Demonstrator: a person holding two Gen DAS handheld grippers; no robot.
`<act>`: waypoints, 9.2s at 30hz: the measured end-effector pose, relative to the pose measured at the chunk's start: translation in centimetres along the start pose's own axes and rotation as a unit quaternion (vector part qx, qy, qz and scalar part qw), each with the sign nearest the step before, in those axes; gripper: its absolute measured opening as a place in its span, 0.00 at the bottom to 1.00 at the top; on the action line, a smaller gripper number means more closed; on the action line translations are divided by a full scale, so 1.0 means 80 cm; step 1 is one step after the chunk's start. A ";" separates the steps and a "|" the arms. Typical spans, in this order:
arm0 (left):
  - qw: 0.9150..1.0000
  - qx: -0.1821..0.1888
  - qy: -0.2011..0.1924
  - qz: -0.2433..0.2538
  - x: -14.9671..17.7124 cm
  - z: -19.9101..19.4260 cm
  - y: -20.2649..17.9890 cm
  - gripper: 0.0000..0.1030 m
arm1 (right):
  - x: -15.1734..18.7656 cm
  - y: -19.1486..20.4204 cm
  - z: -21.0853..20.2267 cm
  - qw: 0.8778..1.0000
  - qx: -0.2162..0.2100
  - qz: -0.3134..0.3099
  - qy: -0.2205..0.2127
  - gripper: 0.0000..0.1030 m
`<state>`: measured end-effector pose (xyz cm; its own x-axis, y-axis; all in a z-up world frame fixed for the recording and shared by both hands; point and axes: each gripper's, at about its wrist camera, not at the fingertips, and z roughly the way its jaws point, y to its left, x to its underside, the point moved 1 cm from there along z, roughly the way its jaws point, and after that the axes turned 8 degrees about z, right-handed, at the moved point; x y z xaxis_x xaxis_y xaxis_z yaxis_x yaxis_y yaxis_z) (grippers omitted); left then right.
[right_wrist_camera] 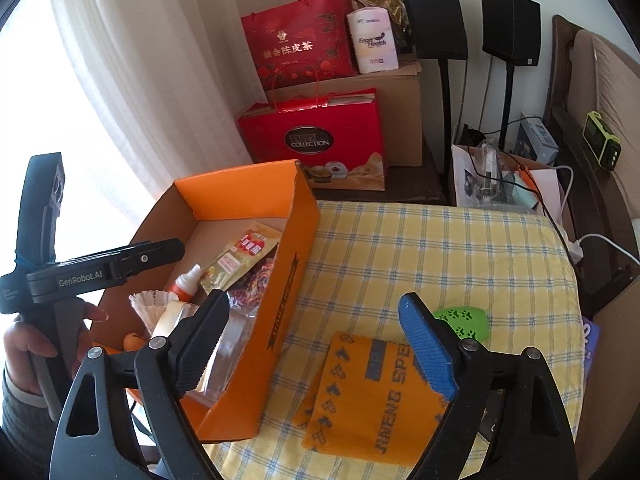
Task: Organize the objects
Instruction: 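Move both tools back over the tablecloth toward the remaining items, then grasp the black Carefree tissue pack with the right tool, then close the left tool on the green paw-print toy while the right tool holds the tissue pack, then carry the green toy and tissue pack over the tray box with both tools, then open the left tool over the box while the right tool releases the tissue pack, then move both tools out of the box back over the orange towel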
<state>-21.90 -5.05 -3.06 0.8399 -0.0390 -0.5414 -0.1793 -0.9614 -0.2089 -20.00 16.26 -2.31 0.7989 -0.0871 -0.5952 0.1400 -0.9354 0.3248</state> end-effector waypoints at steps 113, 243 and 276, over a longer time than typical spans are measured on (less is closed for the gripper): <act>0.972 0.018 0.116 0.203 0.030 0.227 -0.330 0.68 | 0.112 -0.224 0.001 0.998 0.058 0.020 0.021 0.53; 0.998 -0.048 -0.010 -0.025 -0.014 -0.007 0.114 0.75 | -0.073 0.164 0.159 0.995 -0.024 -0.063 0.069 0.53; 0.999 -0.044 -0.010 -0.014 0.007 -0.029 0.097 1.00 | -0.072 0.169 0.135 0.996 0.001 -0.076 0.040 0.76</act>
<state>-21.65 -13.14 -3.09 0.8330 -0.0079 -0.5533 -0.1100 -0.9823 -0.1517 -29.01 0.46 -2.42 0.8124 0.0824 -0.5773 0.2613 -0.9365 0.2340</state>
